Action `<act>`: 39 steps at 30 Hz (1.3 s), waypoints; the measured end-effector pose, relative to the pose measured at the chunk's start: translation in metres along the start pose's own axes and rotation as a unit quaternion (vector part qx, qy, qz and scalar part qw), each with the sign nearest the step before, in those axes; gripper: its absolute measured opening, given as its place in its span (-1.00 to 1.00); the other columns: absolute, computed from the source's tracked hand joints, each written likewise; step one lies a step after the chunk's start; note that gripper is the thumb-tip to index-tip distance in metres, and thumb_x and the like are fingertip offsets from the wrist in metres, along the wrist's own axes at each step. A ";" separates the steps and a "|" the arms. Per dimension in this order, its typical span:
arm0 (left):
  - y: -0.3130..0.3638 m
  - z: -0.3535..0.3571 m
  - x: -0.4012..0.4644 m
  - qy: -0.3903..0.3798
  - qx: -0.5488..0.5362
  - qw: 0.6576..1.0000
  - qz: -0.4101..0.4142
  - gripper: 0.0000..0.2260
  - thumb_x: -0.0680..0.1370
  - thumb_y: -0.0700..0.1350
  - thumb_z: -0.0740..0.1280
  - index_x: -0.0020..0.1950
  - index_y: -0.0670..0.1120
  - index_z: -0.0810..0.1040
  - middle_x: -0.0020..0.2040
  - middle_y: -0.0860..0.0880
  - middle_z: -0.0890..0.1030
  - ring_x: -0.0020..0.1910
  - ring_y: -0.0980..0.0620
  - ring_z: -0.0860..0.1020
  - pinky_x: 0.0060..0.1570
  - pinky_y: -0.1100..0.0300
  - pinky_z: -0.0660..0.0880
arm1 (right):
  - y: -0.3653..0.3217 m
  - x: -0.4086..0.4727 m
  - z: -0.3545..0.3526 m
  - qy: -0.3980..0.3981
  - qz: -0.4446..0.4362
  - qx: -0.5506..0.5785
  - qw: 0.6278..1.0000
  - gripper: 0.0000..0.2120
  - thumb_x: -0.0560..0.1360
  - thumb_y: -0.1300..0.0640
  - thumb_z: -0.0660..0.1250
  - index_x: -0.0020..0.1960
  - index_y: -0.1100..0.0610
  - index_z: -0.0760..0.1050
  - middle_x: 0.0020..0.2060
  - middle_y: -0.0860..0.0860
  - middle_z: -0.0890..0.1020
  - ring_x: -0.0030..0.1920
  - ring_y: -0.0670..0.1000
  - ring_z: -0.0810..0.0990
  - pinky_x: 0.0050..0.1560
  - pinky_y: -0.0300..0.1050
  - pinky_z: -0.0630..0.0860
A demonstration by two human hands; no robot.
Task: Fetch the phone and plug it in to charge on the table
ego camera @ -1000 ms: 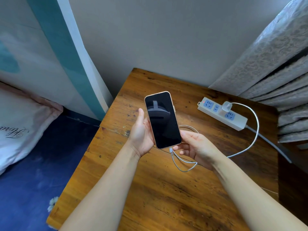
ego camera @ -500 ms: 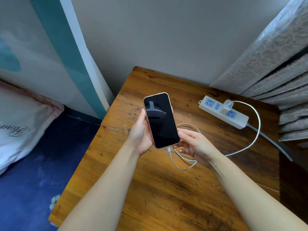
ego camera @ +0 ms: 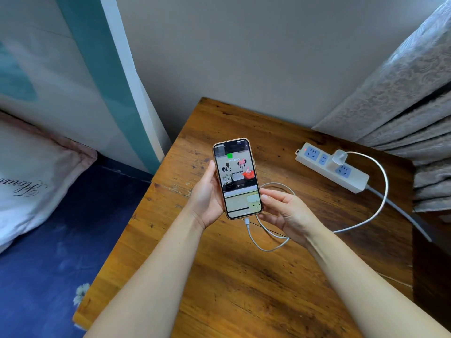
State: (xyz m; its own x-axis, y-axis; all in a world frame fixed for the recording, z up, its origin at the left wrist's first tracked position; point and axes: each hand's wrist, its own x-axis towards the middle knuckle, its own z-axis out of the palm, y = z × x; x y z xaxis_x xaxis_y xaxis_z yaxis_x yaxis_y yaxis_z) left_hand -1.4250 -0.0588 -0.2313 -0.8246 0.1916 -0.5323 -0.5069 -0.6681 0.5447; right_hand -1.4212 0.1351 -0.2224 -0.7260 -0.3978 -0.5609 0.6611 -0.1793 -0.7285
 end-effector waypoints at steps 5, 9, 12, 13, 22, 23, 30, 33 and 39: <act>0.026 -0.017 0.005 0.040 0.034 0.999 0.010 -0.64 0.63 0.05 0.06 0.27 -0.10 0.48 0.20 -0.16 0.60 0.19 -0.12 0.56 0.13 -0.07 0.52 | 0.000 0.008 0.009 0.031 -0.006 -0.044 0.999 -0.81 0.52 0.26 0.29 0.02 0.11 0.64 -0.11 0.06 0.74 -0.16 -0.06 0.68 -0.20 -0.20 0.64; 0.063 -0.045 0.014 0.087 0.074 0.993 0.010 -0.63 0.63 0.06 0.06 0.26 -0.11 0.47 0.22 -0.15 0.57 0.16 -0.10 0.57 0.06 -0.04 0.56 | 0.004 0.028 0.028 0.075 0.017 -0.115 0.990 -0.81 0.55 0.27 0.25 0.04 0.12 0.61 -0.16 0.02 0.71 -0.18 -0.05 0.65 -0.24 -0.22 0.62; 0.077 -0.063 0.026 0.120 0.121 0.985 -0.016 -0.60 0.62 0.11 0.05 0.23 -0.13 0.48 0.32 -0.16 0.48 0.27 -0.11 0.47 0.13 -0.08 0.50 | 0.016 0.049 0.043 0.092 0.039 -0.120 0.988 -0.80 0.55 0.29 0.24 0.05 0.12 0.59 -0.18 0.02 0.70 -0.19 -0.06 0.64 -0.25 -0.22 0.62; 0.079 -0.070 0.030 0.136 0.138 0.981 -0.024 -0.58 0.62 0.12 0.05 0.25 -0.14 0.47 0.36 -0.17 0.43 0.33 -0.13 0.41 0.19 -0.10 0.45 | 0.021 0.056 0.048 0.097 0.049 -0.120 0.987 -0.80 0.55 0.30 0.24 0.07 0.14 0.59 -0.17 0.04 0.70 -0.19 -0.05 0.64 -0.23 -0.20 0.62; 0.090 -0.109 0.064 0.166 0.351 0.920 -0.053 -0.51 0.62 0.17 -0.01 0.19 -0.15 0.51 0.24 -0.15 0.51 0.17 -0.05 0.48 0.03 0.11 0.51 | 0.050 0.101 0.062 0.149 0.118 -0.116 0.975 -0.77 0.54 0.27 0.26 0.17 0.21 0.56 0.01 0.16 0.67 -0.01 0.07 0.63 -0.18 -0.17 0.59; 0.090 -0.111 0.068 0.163 0.379 0.909 -0.051 -0.47 0.61 0.18 -0.04 0.24 -0.17 0.50 0.26 -0.16 0.52 0.13 -0.02 0.49 0.02 0.14 0.52 | 0.051 0.104 0.061 0.154 0.122 -0.121 0.973 -0.77 0.54 0.27 0.26 0.17 0.21 0.56 0.01 0.16 0.67 -0.02 0.06 0.63 -0.17 -0.17 0.59; 0.086 -0.111 0.081 0.160 0.560 0.812 -0.039 -0.36 0.56 0.29 -0.19 0.22 0.01 0.55 0.17 -0.10 0.55 -0.04 0.00 0.52 0.10 0.07 0.38 | 0.054 0.112 0.061 0.194 0.128 -0.168 0.958 -0.77 0.54 0.26 0.26 0.16 0.21 0.57 -0.05 0.09 0.65 -0.15 -0.05 0.62 -0.14 -0.16 0.62; 0.086 -0.109 0.085 0.156 0.578 0.800 -0.028 -0.33 0.54 0.31 -0.20 0.20 0.01 0.57 0.17 -0.08 0.53 0.01 0.00 0.44 0.11 0.05 0.31 | 0.056 0.110 0.065 0.212 0.118 -0.231 0.942 -0.74 0.56 0.23 0.22 0.19 0.18 0.57 -0.11 0.02 0.67 -0.17 -0.06 0.61 -0.07 -0.13 0.62; 0.089 -0.106 0.089 0.164 0.571 0.804 -0.041 -0.32 0.51 0.35 -0.23 0.17 0.06 0.57 0.05 -0.02 0.48 -0.13 0.08 0.47 -0.10 0.13 0.31 | 0.048 0.100 0.067 0.193 0.094 -0.315 0.924 -0.60 0.52 0.31 0.08 0.22 0.10 0.56 0.20 0.01 0.62 0.02 -0.07 0.59 -0.05 -0.27 0.52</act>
State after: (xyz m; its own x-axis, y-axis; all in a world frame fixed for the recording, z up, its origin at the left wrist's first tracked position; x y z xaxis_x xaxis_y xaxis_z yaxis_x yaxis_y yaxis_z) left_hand -1.5168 -0.1771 -0.2988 -0.7604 -0.1232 -0.6377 -0.6112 0.4678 0.6385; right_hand -1.4498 0.0260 -0.2869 -0.7030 0.0049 -0.7112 0.6300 0.4682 -0.6195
